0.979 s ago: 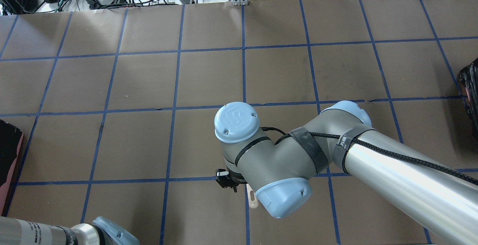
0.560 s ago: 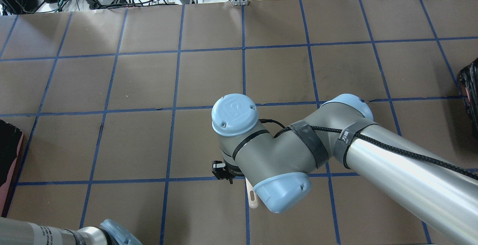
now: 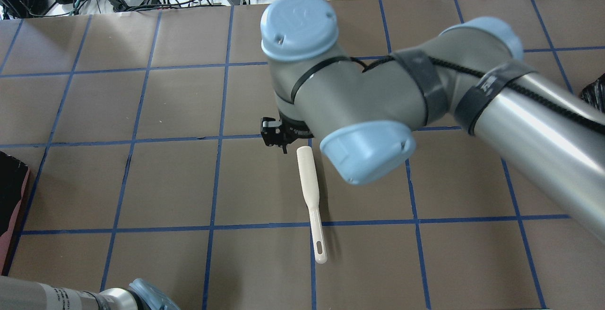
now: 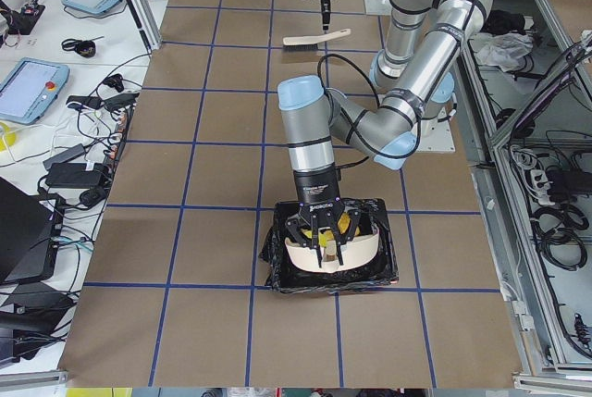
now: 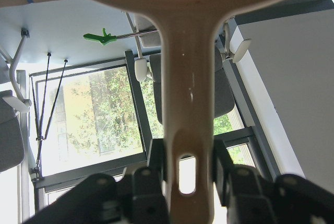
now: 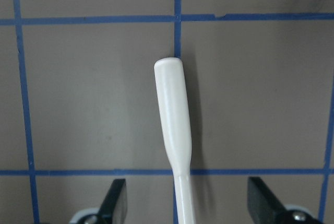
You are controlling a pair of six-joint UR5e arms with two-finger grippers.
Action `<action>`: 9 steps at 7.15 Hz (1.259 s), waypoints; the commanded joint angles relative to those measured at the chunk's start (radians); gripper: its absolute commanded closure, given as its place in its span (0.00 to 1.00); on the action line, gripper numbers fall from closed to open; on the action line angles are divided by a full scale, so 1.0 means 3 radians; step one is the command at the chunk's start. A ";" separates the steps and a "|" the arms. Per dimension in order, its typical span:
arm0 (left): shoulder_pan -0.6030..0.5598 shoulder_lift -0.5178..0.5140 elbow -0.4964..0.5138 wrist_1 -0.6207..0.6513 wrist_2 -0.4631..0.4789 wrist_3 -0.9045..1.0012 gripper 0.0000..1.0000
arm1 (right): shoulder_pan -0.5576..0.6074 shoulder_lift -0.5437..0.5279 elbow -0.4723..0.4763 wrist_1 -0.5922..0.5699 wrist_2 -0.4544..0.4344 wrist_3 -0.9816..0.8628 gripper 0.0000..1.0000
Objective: Sweep and dump trash in nearest bin
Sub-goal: 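Open right gripper to release brush on table and raise right arm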
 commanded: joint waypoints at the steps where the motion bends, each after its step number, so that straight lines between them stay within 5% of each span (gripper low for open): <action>1: -0.0076 0.0052 -0.0049 0.0245 0.0012 0.0343 1.00 | -0.0543 -0.0009 -0.0669 0.0764 0.0106 -0.0680 0.13; 3: -0.0103 0.0017 -0.0166 0.0777 0.0063 0.0579 1.00 | -0.0968 -0.0207 -0.0671 0.1047 -0.0005 -0.1177 0.14; 6: -0.0148 0.0037 -0.0193 0.0933 0.0058 0.0672 1.00 | -0.1456 -0.0504 -0.0407 0.1141 0.0035 -0.1645 0.26; 9: -0.0445 0.0022 -0.0299 0.1645 0.0347 0.0851 1.00 | -0.1496 -0.0561 -0.0333 0.0406 0.0019 -0.1645 0.00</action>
